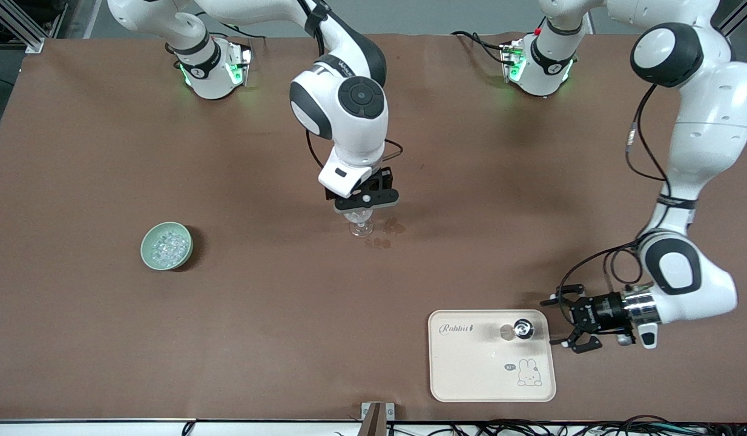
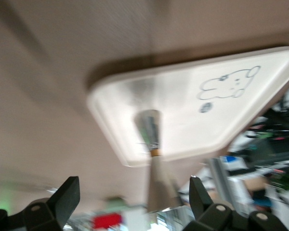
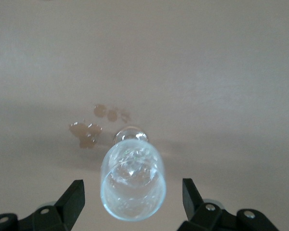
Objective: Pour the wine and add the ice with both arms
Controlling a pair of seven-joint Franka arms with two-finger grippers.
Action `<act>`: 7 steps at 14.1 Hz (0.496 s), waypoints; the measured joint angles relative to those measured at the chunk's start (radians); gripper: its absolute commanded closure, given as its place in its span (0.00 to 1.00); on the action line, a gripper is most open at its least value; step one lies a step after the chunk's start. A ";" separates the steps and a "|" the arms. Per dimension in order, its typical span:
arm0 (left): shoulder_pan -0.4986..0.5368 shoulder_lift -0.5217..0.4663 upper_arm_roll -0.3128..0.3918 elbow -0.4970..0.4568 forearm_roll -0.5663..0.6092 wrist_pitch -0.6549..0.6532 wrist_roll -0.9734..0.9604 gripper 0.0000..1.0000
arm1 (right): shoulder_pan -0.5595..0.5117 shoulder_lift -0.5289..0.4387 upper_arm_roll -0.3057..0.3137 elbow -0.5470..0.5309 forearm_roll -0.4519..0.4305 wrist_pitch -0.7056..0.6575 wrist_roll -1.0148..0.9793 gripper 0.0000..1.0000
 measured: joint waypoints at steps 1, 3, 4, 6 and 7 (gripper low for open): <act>0.012 -0.028 -0.002 0.001 0.072 -0.062 0.001 0.00 | -0.019 -0.017 -0.005 0.004 -0.001 -0.001 0.002 0.04; 0.024 -0.095 -0.006 0.003 0.154 -0.178 0.005 0.00 | -0.081 -0.068 -0.009 0.005 -0.001 -0.013 0.001 0.03; 0.023 -0.134 -0.009 0.004 0.176 -0.227 0.011 0.00 | -0.117 -0.098 -0.010 0.005 -0.001 -0.033 0.000 0.02; 0.013 -0.226 -0.018 0.006 0.224 -0.288 0.061 0.00 | -0.193 -0.158 -0.012 0.003 -0.001 -0.087 -0.001 0.01; 0.004 -0.275 -0.027 0.007 0.262 -0.307 0.100 0.00 | -0.229 -0.185 -0.012 -0.003 -0.001 -0.106 -0.003 0.01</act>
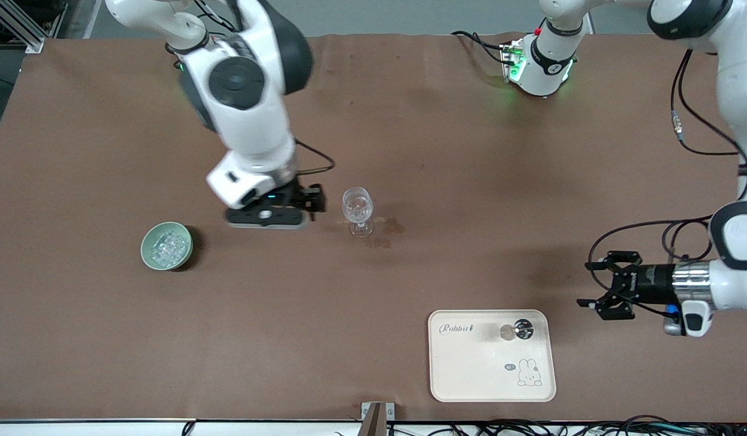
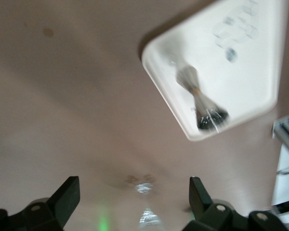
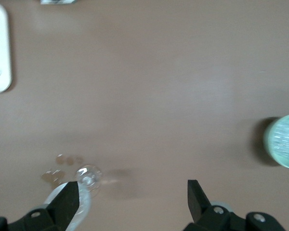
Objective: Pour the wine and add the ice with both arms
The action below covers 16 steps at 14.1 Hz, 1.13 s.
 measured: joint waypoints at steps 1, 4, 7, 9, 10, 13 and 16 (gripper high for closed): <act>-0.015 -0.051 -0.009 0.000 0.047 -0.021 0.025 0.00 | -0.037 -0.028 0.000 -0.015 0.000 -0.011 -0.001 0.01; -0.088 -0.182 -0.020 -0.003 0.183 -0.072 0.068 0.00 | -0.129 -0.113 0.000 -0.100 0.000 -0.016 -0.005 0.01; -0.131 -0.265 -0.038 -0.009 0.286 -0.109 0.176 0.00 | -0.202 -0.213 0.001 -0.217 0.000 -0.025 -0.030 0.01; -0.137 -0.312 -0.039 -0.014 0.318 -0.125 0.295 0.00 | -0.260 -0.283 0.000 -0.293 0.000 -0.039 -0.097 0.01; -0.148 -0.340 -0.025 -0.021 0.327 -0.133 0.351 0.00 | -0.293 -0.316 0.001 -0.322 -0.001 -0.046 -0.146 0.01; -0.267 -0.463 0.147 -0.072 0.331 -0.190 0.503 0.00 | -0.400 -0.390 0.001 -0.366 0.000 -0.079 -0.318 0.01; -0.404 -0.587 0.332 -0.139 0.305 -0.252 0.603 0.00 | -0.504 -0.421 0.000 -0.371 0.001 -0.107 -0.492 0.00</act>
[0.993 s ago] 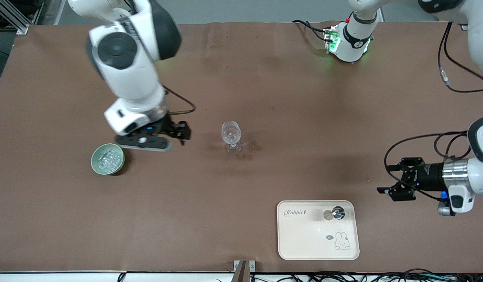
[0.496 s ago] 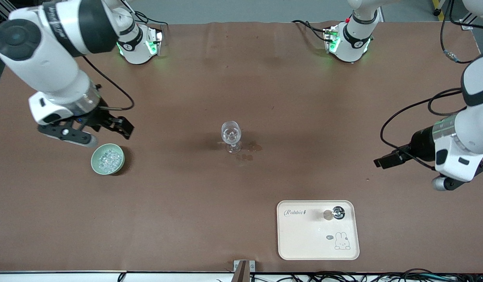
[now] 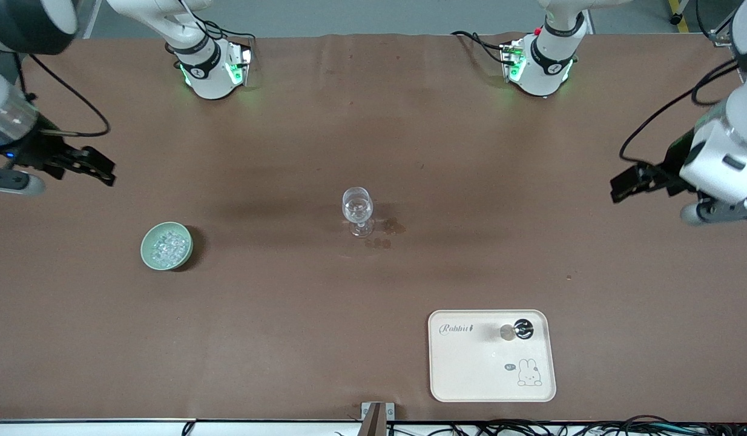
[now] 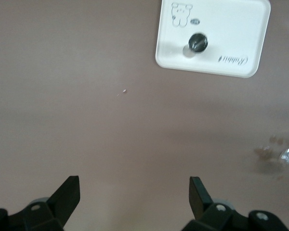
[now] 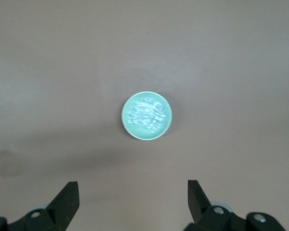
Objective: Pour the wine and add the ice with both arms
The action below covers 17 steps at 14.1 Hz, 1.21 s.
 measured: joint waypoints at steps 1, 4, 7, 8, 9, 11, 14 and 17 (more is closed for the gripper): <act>-0.031 -0.042 0.046 -0.036 -0.017 -0.006 0.011 0.00 | -0.026 -0.004 0.000 0.001 0.000 -0.005 -0.041 0.00; -0.079 -0.149 0.105 -0.149 -0.033 -0.009 0.047 0.00 | -0.066 -0.007 0.000 0.045 0.000 -0.029 -0.100 0.00; -0.102 -0.230 0.114 -0.239 -0.034 -0.007 0.080 0.00 | -0.070 -0.008 0.004 0.135 0.003 -0.089 -0.106 0.00; -0.107 -0.249 0.117 -0.257 -0.034 -0.006 0.097 0.00 | -0.070 -0.007 0.006 0.147 0.013 -0.099 -0.107 0.00; -0.108 -0.261 0.119 -0.268 -0.034 -0.005 0.115 0.00 | -0.070 -0.005 0.008 0.148 0.026 -0.104 -0.107 0.00; -0.108 -0.269 0.125 -0.274 -0.033 -0.003 0.146 0.00 | -0.070 0.010 0.013 0.144 0.044 -0.108 -0.107 0.00; -0.106 -0.267 0.132 -0.274 -0.033 0.007 0.174 0.00 | -0.069 0.024 0.017 0.145 0.047 -0.108 -0.108 0.00; -0.099 -0.266 0.134 -0.271 -0.033 0.011 0.178 0.00 | -0.069 0.024 0.018 0.148 0.049 -0.112 -0.110 0.00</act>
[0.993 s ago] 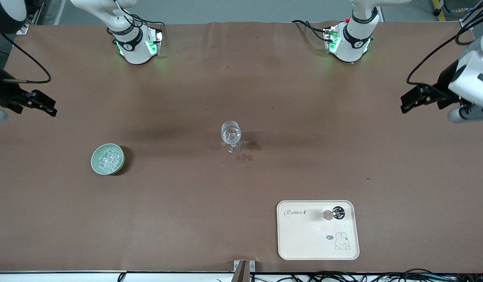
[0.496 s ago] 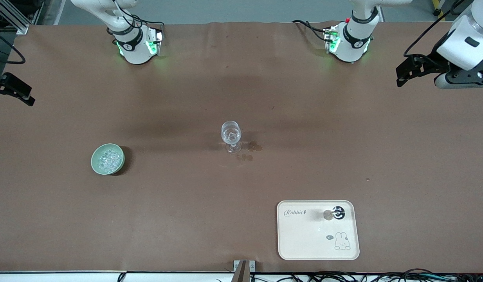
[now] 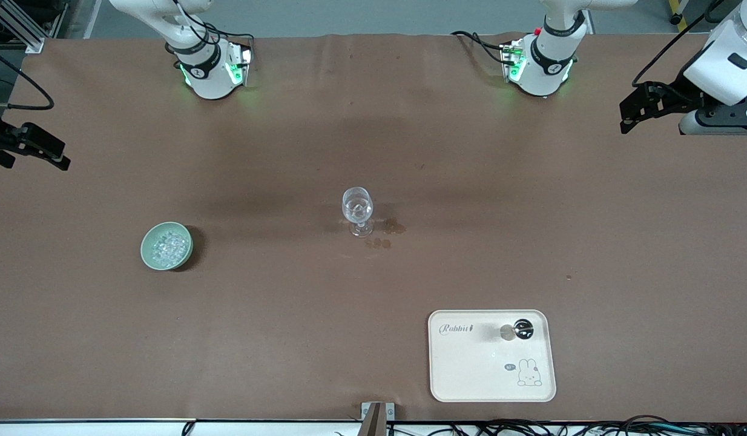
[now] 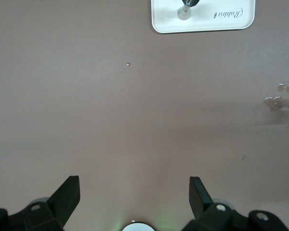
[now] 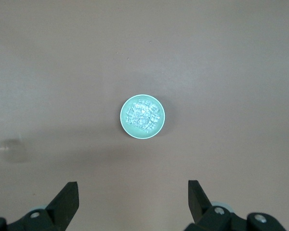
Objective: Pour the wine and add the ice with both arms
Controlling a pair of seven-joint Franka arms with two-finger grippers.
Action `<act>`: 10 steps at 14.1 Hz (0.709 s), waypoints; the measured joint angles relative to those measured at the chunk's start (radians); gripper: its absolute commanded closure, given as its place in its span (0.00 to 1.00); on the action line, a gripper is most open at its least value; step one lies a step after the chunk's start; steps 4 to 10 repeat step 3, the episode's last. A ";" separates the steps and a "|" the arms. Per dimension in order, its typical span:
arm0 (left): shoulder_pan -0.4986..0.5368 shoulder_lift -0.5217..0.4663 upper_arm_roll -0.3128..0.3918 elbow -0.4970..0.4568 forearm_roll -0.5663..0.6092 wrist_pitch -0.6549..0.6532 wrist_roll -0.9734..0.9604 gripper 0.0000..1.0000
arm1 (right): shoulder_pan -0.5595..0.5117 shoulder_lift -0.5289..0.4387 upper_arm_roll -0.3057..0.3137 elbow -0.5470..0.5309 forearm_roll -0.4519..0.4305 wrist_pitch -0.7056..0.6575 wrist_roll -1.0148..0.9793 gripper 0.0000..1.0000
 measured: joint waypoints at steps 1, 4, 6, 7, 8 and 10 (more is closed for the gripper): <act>0.001 0.000 0.000 0.001 0.000 0.000 0.000 0.00 | 0.000 0.000 0.000 0.001 0.000 -0.011 0.000 0.00; 0.002 0.000 0.001 0.002 0.000 0.001 0.000 0.00 | 0.000 0.000 0.000 0.001 0.001 -0.030 0.000 0.00; 0.002 0.000 0.001 0.002 0.000 0.001 0.000 0.00 | 0.000 0.000 0.000 0.001 0.001 -0.030 0.000 0.00; 0.002 0.000 0.001 0.002 0.000 0.001 0.000 0.00 | 0.000 0.000 0.000 0.001 0.001 -0.030 0.000 0.00; 0.002 0.000 0.001 0.002 0.000 0.001 0.000 0.00 | 0.000 0.000 0.000 0.001 0.001 -0.030 0.000 0.00; 0.002 0.000 0.001 0.002 0.000 0.001 0.000 0.00 | 0.000 0.000 0.000 0.001 0.001 -0.030 0.000 0.00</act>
